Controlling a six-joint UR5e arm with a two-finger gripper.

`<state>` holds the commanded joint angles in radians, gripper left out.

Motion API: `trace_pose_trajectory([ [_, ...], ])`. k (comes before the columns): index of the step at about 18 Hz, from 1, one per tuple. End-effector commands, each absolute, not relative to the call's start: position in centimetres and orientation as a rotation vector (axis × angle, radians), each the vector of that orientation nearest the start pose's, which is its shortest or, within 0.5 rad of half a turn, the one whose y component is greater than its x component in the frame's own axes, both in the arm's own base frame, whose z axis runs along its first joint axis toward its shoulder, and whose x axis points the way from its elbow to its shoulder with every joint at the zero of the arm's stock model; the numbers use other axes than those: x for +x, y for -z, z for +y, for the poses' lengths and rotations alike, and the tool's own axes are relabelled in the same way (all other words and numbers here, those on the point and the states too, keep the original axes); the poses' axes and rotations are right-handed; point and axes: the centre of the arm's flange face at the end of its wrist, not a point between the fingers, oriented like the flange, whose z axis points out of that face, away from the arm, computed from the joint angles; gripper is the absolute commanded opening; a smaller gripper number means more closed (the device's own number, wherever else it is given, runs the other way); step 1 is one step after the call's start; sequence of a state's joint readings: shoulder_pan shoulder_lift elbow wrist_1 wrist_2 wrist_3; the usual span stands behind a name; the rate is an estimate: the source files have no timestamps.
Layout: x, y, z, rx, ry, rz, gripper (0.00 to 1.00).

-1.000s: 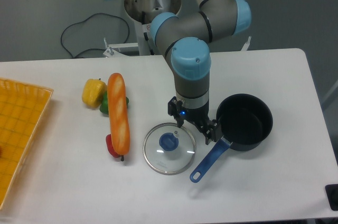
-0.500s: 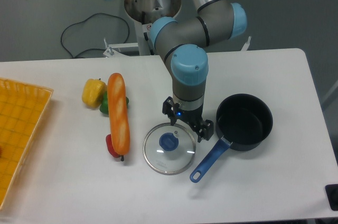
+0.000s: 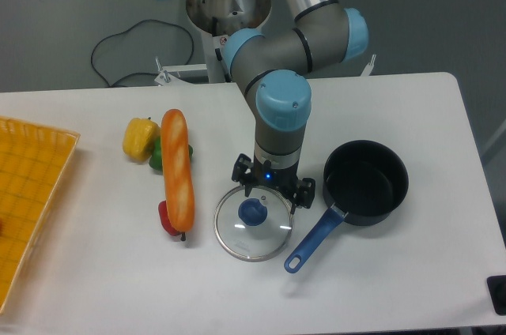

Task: Pick up the long bread
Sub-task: 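Move the open gripper from above the glass lid toward the long bread, then lower the gripper over the middle of the orange bread loaf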

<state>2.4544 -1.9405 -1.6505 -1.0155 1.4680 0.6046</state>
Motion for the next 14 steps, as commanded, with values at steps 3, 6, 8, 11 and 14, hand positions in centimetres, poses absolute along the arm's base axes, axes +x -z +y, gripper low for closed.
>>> trace_pose_trajectory([
  [3,-37.4,-30.3,51.0,-2.953,0.013,-0.502,1.00],
  [6,-36.1,-30.5,52.1,-2.934,0.018,-0.575,1.00],
  [8,-35.4,-30.7,52.6,-2.927,0.020,-0.599,1.00],
  [11,-33.3,-30.2,54.0,-2.946,0.031,-0.557,1.00],
  [14,-32.3,-30.8,55.0,-2.944,0.020,-0.523,1.00],
])
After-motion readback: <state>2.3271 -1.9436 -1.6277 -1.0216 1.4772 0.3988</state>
